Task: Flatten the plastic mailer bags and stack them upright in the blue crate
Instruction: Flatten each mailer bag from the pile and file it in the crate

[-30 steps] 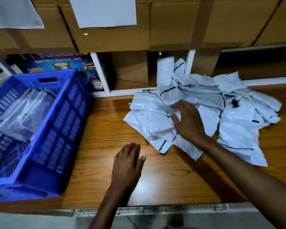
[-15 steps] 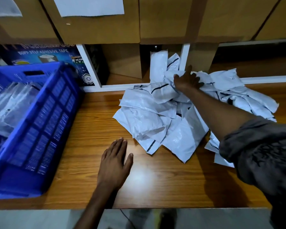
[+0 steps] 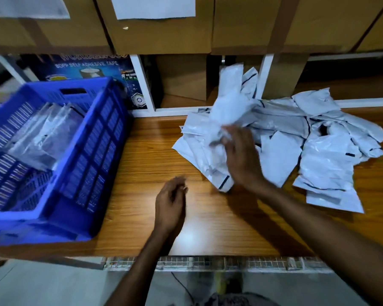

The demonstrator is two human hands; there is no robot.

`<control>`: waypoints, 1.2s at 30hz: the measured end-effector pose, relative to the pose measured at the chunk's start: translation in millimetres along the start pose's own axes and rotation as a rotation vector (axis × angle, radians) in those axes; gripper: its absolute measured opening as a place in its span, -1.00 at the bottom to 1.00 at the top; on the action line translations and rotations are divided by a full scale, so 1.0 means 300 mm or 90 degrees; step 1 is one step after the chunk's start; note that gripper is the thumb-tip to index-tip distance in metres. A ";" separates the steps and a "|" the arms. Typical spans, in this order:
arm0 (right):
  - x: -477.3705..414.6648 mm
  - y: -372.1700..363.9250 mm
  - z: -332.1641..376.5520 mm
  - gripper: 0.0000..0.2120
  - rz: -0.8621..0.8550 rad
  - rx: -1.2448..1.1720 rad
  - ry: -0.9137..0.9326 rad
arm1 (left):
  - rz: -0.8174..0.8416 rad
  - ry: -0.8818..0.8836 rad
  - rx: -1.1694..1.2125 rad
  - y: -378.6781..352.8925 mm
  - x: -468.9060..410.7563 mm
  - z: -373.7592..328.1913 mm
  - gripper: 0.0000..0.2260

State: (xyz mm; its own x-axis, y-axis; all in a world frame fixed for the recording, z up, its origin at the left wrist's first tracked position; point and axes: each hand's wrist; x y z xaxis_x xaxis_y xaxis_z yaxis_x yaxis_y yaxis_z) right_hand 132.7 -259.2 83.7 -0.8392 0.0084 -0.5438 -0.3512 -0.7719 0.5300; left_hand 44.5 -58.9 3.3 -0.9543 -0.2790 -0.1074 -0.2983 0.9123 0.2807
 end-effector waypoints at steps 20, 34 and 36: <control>0.366 -0.060 0.187 -0.51 0.541 0.288 0.044 | 0.008 -0.226 -0.469 0.362 0.048 0.095 -0.63; 0.473 -0.245 0.153 -0.44 0.431 0.399 0.045 | 0.182 -0.302 -0.605 0.309 0.082 0.167 -0.51; 0.446 -0.253 0.140 -0.44 0.453 0.371 0.018 | 0.188 -0.272 -0.607 0.307 0.061 0.159 -0.51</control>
State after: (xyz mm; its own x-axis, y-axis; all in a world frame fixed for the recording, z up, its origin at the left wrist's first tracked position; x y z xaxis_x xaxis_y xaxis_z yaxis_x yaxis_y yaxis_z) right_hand 29.7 -172.6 -1.9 -0.9297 -0.3674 0.0237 0.0834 -0.1474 0.9856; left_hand 0.4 34.1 -18.2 -0.9600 0.2099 -0.1855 -0.1264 0.2666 0.9555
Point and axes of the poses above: each hand's wrist, its own x-axis away from the middle knuckle, its own y-axis out of the back of the hand, z = x × y, and after that the axes turned 2 degrees about -z, right-handed
